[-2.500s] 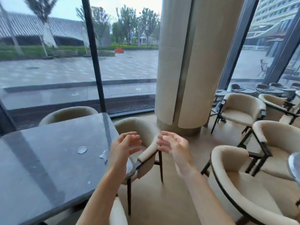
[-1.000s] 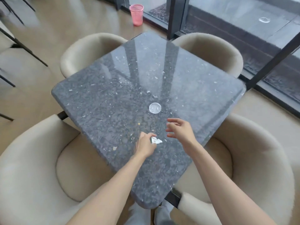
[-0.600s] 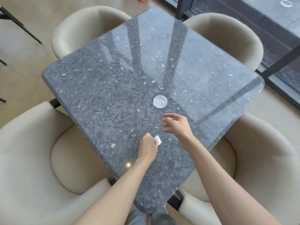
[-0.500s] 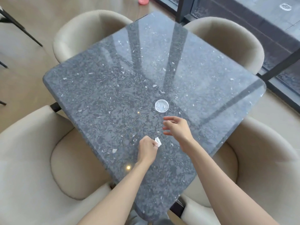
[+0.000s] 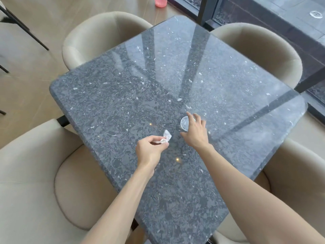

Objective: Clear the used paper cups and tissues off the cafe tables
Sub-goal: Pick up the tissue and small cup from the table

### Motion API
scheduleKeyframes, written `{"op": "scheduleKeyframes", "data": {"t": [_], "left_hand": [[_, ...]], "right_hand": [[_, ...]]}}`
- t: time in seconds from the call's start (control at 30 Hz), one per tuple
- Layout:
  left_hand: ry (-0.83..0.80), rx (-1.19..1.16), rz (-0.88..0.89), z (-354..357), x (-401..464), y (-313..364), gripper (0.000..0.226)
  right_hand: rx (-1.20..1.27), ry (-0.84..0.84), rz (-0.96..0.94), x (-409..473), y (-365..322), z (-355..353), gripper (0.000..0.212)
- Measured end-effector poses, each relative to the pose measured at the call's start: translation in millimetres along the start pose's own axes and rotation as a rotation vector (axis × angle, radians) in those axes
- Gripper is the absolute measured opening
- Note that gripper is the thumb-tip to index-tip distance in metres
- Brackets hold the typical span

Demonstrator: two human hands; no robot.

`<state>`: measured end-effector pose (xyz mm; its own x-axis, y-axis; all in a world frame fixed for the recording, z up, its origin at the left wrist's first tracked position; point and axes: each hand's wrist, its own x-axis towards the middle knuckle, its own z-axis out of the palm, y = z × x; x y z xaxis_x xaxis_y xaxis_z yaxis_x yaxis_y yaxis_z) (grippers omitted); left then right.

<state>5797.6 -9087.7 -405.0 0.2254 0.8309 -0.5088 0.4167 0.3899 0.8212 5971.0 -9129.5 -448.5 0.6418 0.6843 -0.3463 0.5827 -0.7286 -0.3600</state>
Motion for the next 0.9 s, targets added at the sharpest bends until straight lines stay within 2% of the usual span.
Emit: {"op": "scheduleKeyframes", "data": {"t": [0.07,0.23,0.33,0.63,0.7,0.77,0.83,0.9], "left_hand": [[-0.003,-0.039,0.003,-8,5,0,0.012],[-0.045,-0.113,-0.015,-25,14,0,0.010],[-0.041,-0.128,-0.016,-33,16,3,0.011],[-0.034,-0.174,-0.024,-50,11,12,0.012],[-0.027,-0.194,-0.022,-54,6,17,0.012],[-0.026,-0.228,-0.017,-59,-1,25,0.010],[-0.019,-0.254,-0.005,-68,-11,35,0.008],[0.002,-0.273,0.017,-79,-24,44,0.006]], "right_hand": [[-0.045,-0.004,-0.002,5,-1,9,0.086],[-0.117,0.125,-0.016,2,-2,25,0.053],[-0.113,0.146,-0.004,0,-5,31,0.045],[-0.115,0.161,0.026,-9,-19,31,0.042],[-0.032,0.142,0.041,-18,-29,25,0.046],[0.110,0.125,0.040,-29,-44,13,0.060],[0.229,0.117,-0.004,-42,-61,-3,0.071],[0.307,0.116,-0.057,-57,-79,-23,0.074]]}}
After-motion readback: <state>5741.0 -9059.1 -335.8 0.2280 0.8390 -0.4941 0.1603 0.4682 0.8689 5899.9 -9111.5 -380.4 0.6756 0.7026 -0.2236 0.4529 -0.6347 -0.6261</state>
